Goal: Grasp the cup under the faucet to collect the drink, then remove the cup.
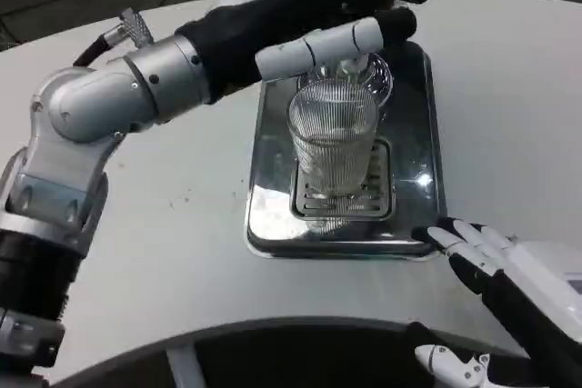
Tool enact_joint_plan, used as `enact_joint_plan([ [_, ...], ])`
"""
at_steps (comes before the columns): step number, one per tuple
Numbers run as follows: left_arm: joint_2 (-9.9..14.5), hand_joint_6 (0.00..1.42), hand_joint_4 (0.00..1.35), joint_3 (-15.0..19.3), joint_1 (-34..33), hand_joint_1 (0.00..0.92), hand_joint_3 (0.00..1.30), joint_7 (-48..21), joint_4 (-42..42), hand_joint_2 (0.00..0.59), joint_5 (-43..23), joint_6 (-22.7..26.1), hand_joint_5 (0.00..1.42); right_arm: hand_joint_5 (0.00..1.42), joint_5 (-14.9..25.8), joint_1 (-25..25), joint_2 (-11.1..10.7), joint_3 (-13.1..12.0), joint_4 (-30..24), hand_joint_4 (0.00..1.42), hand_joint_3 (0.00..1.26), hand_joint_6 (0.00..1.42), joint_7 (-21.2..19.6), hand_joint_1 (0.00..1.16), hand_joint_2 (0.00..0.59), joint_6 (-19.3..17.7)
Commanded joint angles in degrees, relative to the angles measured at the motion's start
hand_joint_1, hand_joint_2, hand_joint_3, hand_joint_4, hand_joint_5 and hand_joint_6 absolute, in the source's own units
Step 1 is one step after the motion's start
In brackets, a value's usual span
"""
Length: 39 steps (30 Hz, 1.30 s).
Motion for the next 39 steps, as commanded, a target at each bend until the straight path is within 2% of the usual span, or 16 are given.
enact_joint_plan([
  [1, 0.9, 0.17, 0.06, -2.1, 2.0, 0.0, 0.12, -2.6, -0.2, 0.117, 1.9, -2.2, 0.18, 0.0, 0.1, 0.1, 0.2, 0.5, -0.4, 0.0, 0.08, 0.0, -0.7, 0.32, 0.397, 0.4],
  [17, 1.2, 0.14, 0.04, -3.2, 2.0, 0.0, 0.11, -2.2, 1.5, 0.119, 3.5, -5.2, 0.15, 0.0, 1.4, -0.4, 0.6, 0.6, 0.2, 0.0, 0.08, 0.0, -1.5, 0.32, 0.397, 2.8],
  [20, 1.1, 0.14, 0.04, -3.4, 1.9, 0.0, 0.11, -2.1, 2.1, 0.12, 4.1, -6.0, 0.15, 0.0, 4.5, -0.9, 1.6, -0.3, 0.9, 0.0, 0.08, 0.0, -2.1, 0.32, 0.395, 5.0],
  [25, 1.0, 0.14, 0.03, -3.9, 1.7, 0.0, 0.11, -2.0, 2.8, 0.121, 5.0, -7.1, 0.14, 0.0, 11.7, -2.4, 3.2, -2.4, 2.2, 0.0, 0.07, 0.0, -3.5, 0.33, 0.39, 8.6],
  [31, 0.8, 0.14, 0.02, -4.5, 1.3, 0.0, 0.11, -1.4, 4.0, 0.121, 5.8, -8.1, 0.13, 0.0, 19.7, -3.5, 3.7, -3.8, 2.9, 0.0, 0.06, 0.0, -6.0, 0.34, 0.378, 10.9],
  [34, 0.9, 0.14, 0.02, -4.7, 1.0, 0.0, 0.11, -0.9, 4.6, 0.121, 6.0, -8.5, 0.13, 0.0, 23.8, -3.8, 4.3, -4.5, 3.2, 0.0, 0.06, 0.0, -7.5, 0.38, 0.359, 12.2],
  [38, 1.3, 0.13, 0.01, -5.0, 0.8, 0.0, 0.1, -0.5, 5.0, 0.122, 6.2, -9.1, 0.11, 0.01, 28.9, -4.6, 5.3, -4.3, 4.9, 0.0, 0.0, 0.02, -10.7, 0.49, 0.324, 12.0],
  [39, 1.4, 0.13, 0.01, -5.0, 0.9, 0.0, 0.1, -0.5, 5.1, 0.123, 6.2, -9.2, 0.11, 0.02, 29.6, -4.6, 5.2, -4.1, 5.3, 0.0, 0.0, 0.02, -11.4, 0.54, 0.292, 11.8],
])
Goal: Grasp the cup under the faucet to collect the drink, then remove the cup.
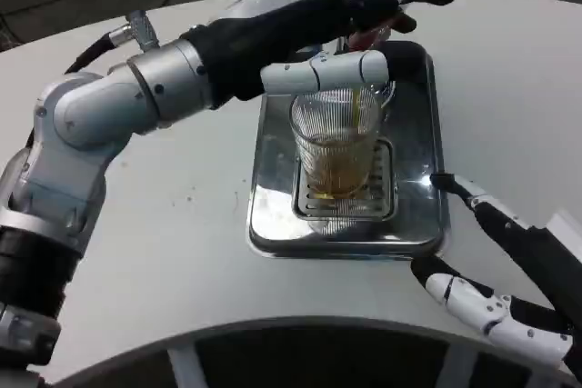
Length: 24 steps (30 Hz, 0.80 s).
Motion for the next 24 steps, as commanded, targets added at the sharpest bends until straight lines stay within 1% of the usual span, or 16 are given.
enact_joint_plan([
  [1, 0.5, 0.13, 0.01, -2.3, 1.5, 0.0, 0.1, -1.8, 1.4, 0.124, 2.7, -0.5, 0.11, 0.03, 4.6, -0.4, 0.4, 0.6, 2.3, 0.0, 0.0, 0.02, -3.9, 0.57, 0.287, -0.6],
  [6, 0.8, 0.13, 0.01, -2.2, 1.6, 0.0, 0.1, -1.4, 1.8, 0.125, 2.9, -1.1, 0.11, 0.04, 5.8, -1.9, -0.2, 3.2, 6.3, 0.0, 0.0, 0.02, -8.6, 0.66, 0.261, -3.9],
  [10, 1.1, 0.13, 0.01, -2.1, 1.7, 0.0, 0.1, -1.1, 2.0, 0.125, 2.9, -1.6, 0.11, 0.04, 5.7, -3.5, -0.3, 4.8, 9.8, 0.0, 0.0, 0.02, -12.6, 0.68, 0.248, -6.9],
  [16, 1.3, 0.13, 0.01, -2.0, 1.8, 0.0, 0.1, -0.7, 2.2, 0.125, 2.8, -2.1, 0.11, 0.07, 5.9, -6.1, -1.0, 5.4, 14.5, 0.01, 0.0, 0.02, -16.5, 0.71, 0.244, -10.2],
  [21, 1.4, 0.13, 0.01, -1.9, 1.8, 0.0, 0.1, -0.6, 2.5, 0.125, 2.8, -2.4, 0.11, 0.07, 7.4, -9.3, -1.8, 4.8, 19.4, 0.01, 0.0, 0.02, -18.2, 0.72, 0.246, -12.6],
  [24, 1.5, 0.13, 0.01, -1.8, 1.6, 0.0, 0.1, -0.5, 2.6, 0.125, 2.9, -2.6, 0.11, 0.07, 8.1, -10.8, -2.5, 5.0, 21.3, 0.01, 0.0, 0.02, -18.6, 0.74, 0.24, -13.5],
])
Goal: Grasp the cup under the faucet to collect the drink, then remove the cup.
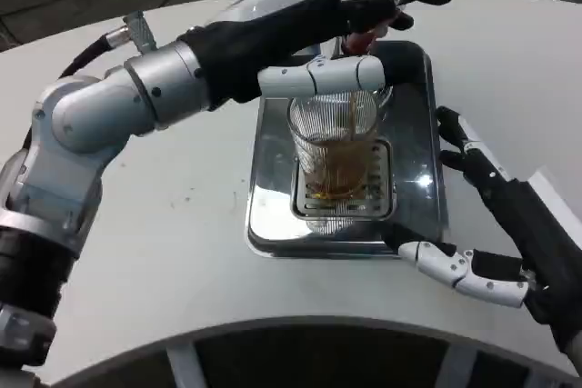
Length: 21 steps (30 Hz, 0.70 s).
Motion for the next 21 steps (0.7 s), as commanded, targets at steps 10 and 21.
enact_joint_plan([
  [10, 0.7, 0.12, 0.01, -1.6, 1.5, 0.0, 0.1, -1.4, 2.0, 0.133, 2.7, -0.2, 0.11, 0.07, 2.3, -6.8, -1.1, 2.4, 8.1, 0.0, 0.0, 0.02, -1.8, 0.74, 0.239, -2.2],
  [21, 1.2, 0.12, 0.01, -1.4, 1.3, 0.0, 0.1, -1.5, 2.3, 0.135, 2.5, -0.7, 0.11, 0.06, 2.6, -13.7, -0.3, 4.6, 16.3, 0.0, 0.0, 0.02, -4.1, 0.74, 0.237, -3.2],
])
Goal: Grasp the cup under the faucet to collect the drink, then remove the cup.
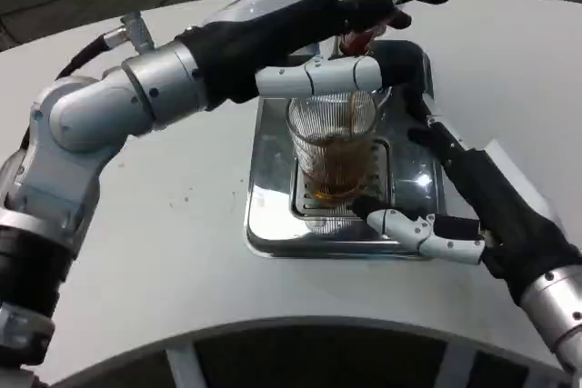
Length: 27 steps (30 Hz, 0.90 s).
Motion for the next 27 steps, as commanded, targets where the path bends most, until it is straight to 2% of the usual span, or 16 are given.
enact_joint_plan([
  [1, 1.1, 0.12, 0.01, -1.3, 1.5, 0.0, 0.1, -1.8, 1.3, 0.135, 2.5, 0.5, 0.11, 0.06, 0.7, -2.3, 0.8, 1.2, 3.0, 0.0, 0.0, 0.02, -1.1, 0.74, 0.236, -1.3],
  [27, 1.7, 0.12, 0.02, -1.0, 0.5, 0.0, 0.1, -1.9, 2.8, 0.147, 2.0, -0.6, 0.12, 0.06, 0.6, -10.3, 4.0, 4.0, 14.8, 0.0, 0.0, 0.02, -5.7, 0.73, 0.228, -4.8],
])
